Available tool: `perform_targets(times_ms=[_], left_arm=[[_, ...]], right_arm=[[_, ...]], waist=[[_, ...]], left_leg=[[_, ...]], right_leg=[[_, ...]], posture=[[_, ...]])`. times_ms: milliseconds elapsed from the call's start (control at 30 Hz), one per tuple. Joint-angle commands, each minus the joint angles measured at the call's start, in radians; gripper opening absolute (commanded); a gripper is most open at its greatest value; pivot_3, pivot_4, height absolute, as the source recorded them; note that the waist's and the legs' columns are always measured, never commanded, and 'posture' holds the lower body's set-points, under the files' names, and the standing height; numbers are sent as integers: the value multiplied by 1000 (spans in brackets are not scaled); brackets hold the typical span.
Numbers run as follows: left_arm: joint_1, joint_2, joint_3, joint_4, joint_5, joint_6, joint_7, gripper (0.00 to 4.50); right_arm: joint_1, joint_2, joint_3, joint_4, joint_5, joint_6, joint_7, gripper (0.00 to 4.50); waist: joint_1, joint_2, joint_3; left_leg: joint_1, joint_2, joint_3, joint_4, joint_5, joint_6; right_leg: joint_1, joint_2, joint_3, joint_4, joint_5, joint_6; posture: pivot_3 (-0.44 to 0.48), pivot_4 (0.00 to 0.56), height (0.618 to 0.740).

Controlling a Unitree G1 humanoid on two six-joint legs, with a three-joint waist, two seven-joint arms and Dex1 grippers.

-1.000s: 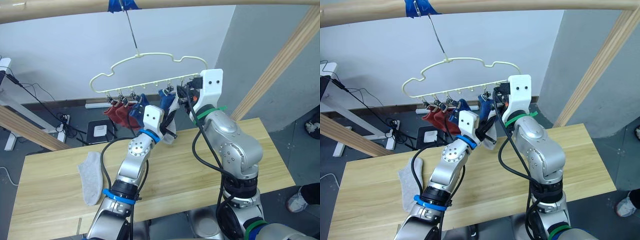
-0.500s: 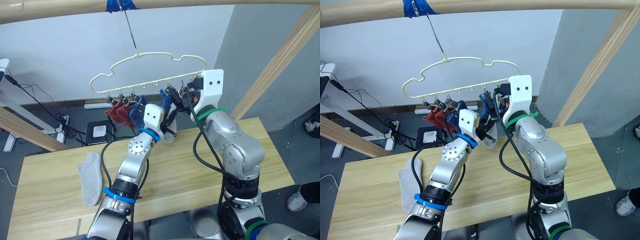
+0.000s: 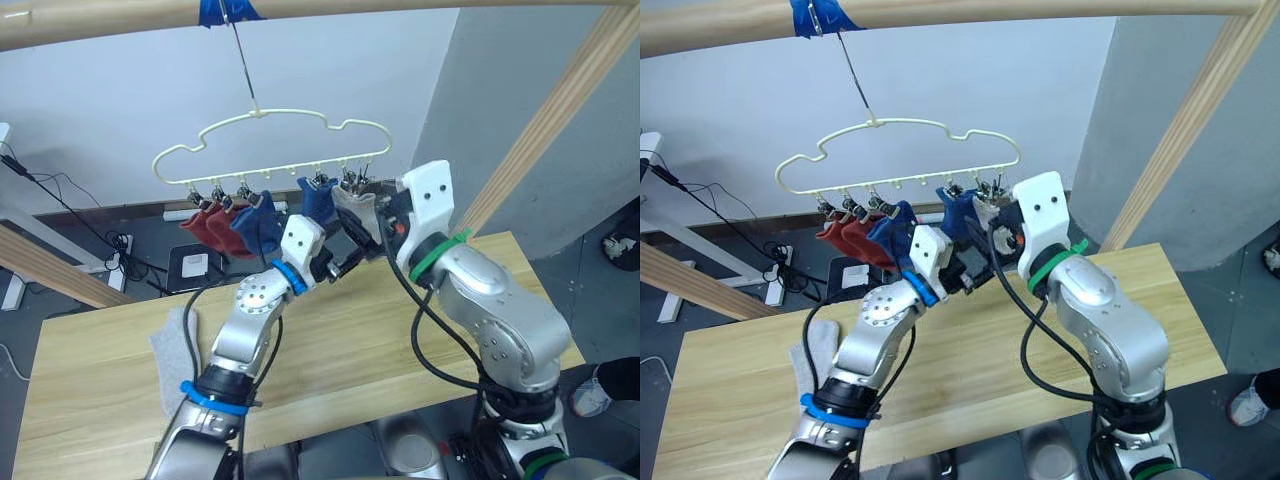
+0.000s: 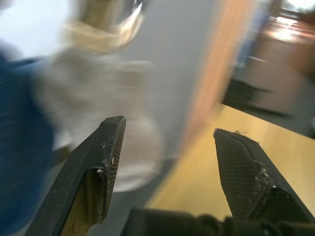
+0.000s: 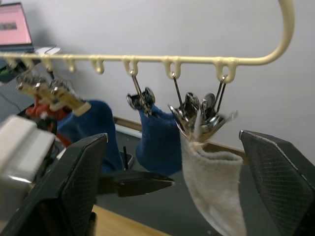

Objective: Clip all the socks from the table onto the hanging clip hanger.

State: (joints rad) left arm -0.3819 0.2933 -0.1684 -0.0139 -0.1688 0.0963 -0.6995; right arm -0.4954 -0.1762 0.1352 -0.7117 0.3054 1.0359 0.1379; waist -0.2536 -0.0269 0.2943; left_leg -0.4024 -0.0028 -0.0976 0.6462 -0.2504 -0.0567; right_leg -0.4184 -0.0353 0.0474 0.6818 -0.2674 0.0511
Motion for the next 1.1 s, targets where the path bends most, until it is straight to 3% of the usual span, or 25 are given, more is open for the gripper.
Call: perform_targets(times_ms=[33,167,300,567,1100], left_arm=[[14,47,18,-95,-88,30,-101,3161],[18,148,65,-159,-171,103,-192,3161],[1,193,98,-203,-230,175,-212,3180],[-26,253,145,-261,-291,262,-213,3180],[-76,258,152,-255,-288,260,-204,3180]], right_arm=[[9,-15,-5,-67,1,-38,12,4500],[15,-18,-16,-42,-39,-59,-25,4500],[10,-2,-24,-13,-61,-73,-52,3646],[-23,17,3,94,-126,-125,-73,3646],[-77,68,9,262,-191,-232,-75,3646]], waist=[[1,0,0],[1,0,0],[3,0,0],[3,0,0],[5,0,0]], left_leg=[[0,0,0,0,0,0],[0,0,0,1,0,0],[1,0,-1,0,1,1],[1,0,0,0,0,1],[0,0,0,0,0,1]], right_leg=[[0,0,0,0,0,0],[0,0,0,0,0,0],[1,0,0,0,0,0],[0,0,0,0,0,0],[0,0,0,0,0,0]], posture=[[-358,253,740],[-355,250,740],[-343,247,740],[-327,243,740],[-309,235,740]])
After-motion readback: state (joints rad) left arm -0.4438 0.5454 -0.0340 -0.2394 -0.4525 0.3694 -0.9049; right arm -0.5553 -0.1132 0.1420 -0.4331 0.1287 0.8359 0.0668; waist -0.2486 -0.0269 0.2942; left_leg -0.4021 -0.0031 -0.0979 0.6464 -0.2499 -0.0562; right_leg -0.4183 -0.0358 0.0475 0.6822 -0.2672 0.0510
